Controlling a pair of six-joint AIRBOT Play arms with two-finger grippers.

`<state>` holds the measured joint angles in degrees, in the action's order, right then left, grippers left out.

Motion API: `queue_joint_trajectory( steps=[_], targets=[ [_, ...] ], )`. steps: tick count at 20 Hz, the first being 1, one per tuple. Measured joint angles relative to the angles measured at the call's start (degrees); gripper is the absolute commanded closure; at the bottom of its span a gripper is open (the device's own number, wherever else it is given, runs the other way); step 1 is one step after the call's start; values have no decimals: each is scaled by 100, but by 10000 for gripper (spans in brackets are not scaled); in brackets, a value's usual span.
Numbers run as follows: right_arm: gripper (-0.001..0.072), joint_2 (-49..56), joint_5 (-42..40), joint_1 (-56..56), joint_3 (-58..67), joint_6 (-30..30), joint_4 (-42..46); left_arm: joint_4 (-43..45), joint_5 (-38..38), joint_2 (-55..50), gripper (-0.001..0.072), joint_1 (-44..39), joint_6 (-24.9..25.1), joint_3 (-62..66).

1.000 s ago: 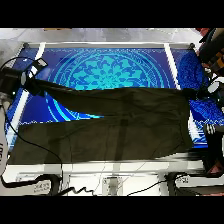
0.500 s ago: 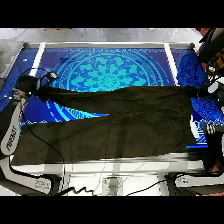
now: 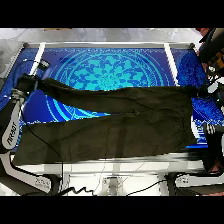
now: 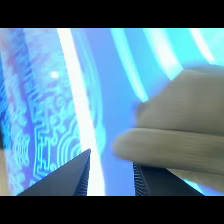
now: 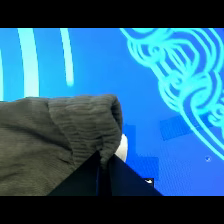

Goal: Fold the clothes and pants, and hang the long-sleeved shirts on hangers.

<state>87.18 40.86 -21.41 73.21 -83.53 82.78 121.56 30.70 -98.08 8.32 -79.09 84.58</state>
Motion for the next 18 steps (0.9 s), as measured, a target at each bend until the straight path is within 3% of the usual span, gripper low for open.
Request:
queue_joint_trajectory(
  steps=[5, 9, 14, 18],
  targets=[
    [682, 0, 0, 0, 0, 0, 0, -7, -118, 13, 148, 341, -1331, 214],
    [682, 0, 0, 0, 0, 0, -2, -249, 612, 24, 148, 546, -1998, 256],
    [682, 0, -20, 2, 0, 0, -2, -2122, 1480, -17, 148, 1038, -1497, 267],
    [682, 0, -92, 2, 0, 0, -7, -3311, 1670, -229, 147, 1233, -1088, 269]
  ],
)
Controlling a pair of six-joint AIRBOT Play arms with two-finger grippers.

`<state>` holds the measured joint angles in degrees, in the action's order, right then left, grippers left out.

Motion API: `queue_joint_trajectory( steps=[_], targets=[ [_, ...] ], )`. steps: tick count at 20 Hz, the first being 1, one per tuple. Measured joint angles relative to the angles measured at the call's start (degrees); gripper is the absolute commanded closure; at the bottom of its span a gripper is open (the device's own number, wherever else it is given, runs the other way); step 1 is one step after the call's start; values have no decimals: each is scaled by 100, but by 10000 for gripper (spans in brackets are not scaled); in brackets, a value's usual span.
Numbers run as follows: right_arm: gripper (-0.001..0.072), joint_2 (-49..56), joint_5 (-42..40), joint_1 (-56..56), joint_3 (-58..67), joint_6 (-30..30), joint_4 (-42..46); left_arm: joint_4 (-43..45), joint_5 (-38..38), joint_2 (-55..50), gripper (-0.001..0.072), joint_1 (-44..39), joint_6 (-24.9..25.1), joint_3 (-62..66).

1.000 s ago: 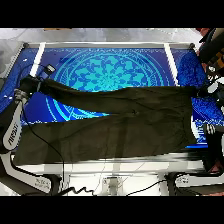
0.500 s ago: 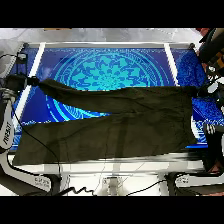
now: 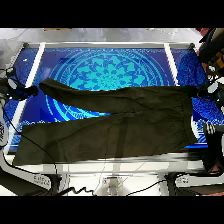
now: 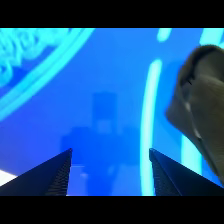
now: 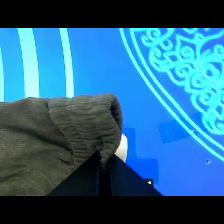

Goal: Fold the clothes and pants, and hang the long-sleeved shirts on hangers.

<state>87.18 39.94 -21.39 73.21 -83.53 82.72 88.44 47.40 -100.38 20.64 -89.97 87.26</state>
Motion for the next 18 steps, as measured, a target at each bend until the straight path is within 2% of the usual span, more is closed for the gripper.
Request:
queue_joint_trajectory(
  steps=[6, 13, 14, 15, 16, 18],
  targets=[
    [682, 0, -48, -2, 0, 0, -7, -769, -704, -345, 147, -57, 151, -2],
    [682, 0, -57, 0, 0, 2, -13, -1045, -1427, -623, 151, -234, 177, 0],
    [681, 0, -55, -2, 0, 2, -15, -1056, -1453, -680, 283, -273, 177, 0],
    [682, 0, -55, -2, 0, 2, -15, -1069, -1482, -728, 546, -313, 177, 0],
    [682, 0, -55, -2, 0, 2, -15, -1075, -1493, -761, 672, -341, 175, -2],
    [682, 0, -55, -2, 0, 2, -17, -1075, -1506, -769, 678, -378, 181, 0]
  ],
)
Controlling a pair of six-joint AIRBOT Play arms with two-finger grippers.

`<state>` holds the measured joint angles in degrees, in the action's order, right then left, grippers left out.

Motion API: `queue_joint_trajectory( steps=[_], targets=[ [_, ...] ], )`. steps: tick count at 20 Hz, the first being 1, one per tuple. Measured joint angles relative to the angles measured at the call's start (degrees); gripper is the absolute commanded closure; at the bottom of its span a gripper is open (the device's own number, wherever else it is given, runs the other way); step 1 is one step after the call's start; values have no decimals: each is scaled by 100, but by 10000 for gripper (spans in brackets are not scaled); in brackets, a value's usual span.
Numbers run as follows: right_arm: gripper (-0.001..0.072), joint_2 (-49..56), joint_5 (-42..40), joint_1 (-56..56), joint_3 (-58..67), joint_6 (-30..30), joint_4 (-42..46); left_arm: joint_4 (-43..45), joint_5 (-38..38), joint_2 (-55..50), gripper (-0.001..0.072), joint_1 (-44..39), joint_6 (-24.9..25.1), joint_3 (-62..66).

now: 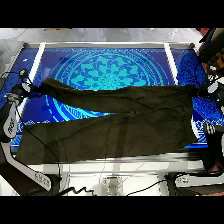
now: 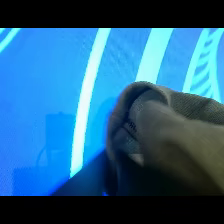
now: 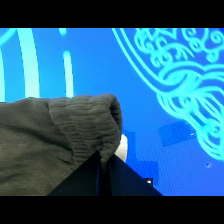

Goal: Fold the clothes and pants, and hang the long-sleeved shirts on hangers.

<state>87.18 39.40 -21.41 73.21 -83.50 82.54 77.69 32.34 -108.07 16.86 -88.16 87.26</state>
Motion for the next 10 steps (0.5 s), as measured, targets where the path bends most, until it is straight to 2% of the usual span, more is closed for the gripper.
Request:
queue_joint_trajectory(
  steps=[6, 10],
  targets=[
    [682, 0, -55, 0, 0, 0, 9, -20, 125, 715, 680, 118, -7, 168],
    [682, 0, -146, 0, 0, 0, 22, -44, 756, 1414, 680, 498, -9, 461]
  ],
)
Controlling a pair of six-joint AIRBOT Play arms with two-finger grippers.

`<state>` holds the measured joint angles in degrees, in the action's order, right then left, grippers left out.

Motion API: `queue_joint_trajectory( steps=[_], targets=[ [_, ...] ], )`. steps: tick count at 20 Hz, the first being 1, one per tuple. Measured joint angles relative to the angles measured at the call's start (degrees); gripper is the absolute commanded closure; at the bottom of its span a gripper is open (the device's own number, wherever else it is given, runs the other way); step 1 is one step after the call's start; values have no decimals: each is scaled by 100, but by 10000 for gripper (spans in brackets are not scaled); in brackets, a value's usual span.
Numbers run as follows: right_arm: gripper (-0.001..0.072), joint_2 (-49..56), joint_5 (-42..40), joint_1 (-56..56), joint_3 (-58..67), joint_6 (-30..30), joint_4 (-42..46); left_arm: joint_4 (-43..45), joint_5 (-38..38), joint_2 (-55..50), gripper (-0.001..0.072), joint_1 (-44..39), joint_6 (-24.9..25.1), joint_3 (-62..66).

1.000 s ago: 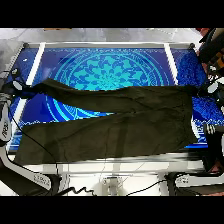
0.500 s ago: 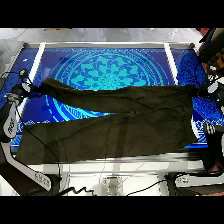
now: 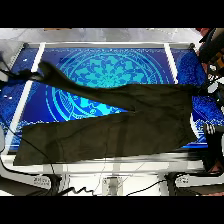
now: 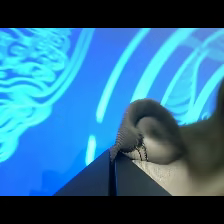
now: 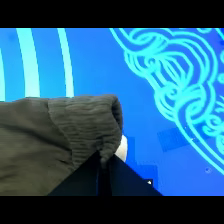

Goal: Fold the clothes and pants, and hang the long-sleeved shirts on hangers.

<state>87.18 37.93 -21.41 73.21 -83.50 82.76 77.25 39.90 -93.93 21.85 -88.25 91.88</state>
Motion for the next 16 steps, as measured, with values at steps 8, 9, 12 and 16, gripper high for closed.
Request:
queue_joint_trajectory(
  steps=[8, 9, 12, 16],
  targets=[
    [682, 0, 131, 0, 0, 0, 28, 127, 2793, 188, 679, 627, 26, 85],
    [682, 0, 149, 0, 0, 0, 28, 184, 3021, 127, 679, 654, 42, 44],
    [682, 0, 175, 0, 0, 0, 20, 363, 3407, -37, 679, 697, 42, -221],
    [682, 0, 164, 0, 0, 0, 11, 822, 3567, -166, 578, 721, -129, -741]
  ],
)
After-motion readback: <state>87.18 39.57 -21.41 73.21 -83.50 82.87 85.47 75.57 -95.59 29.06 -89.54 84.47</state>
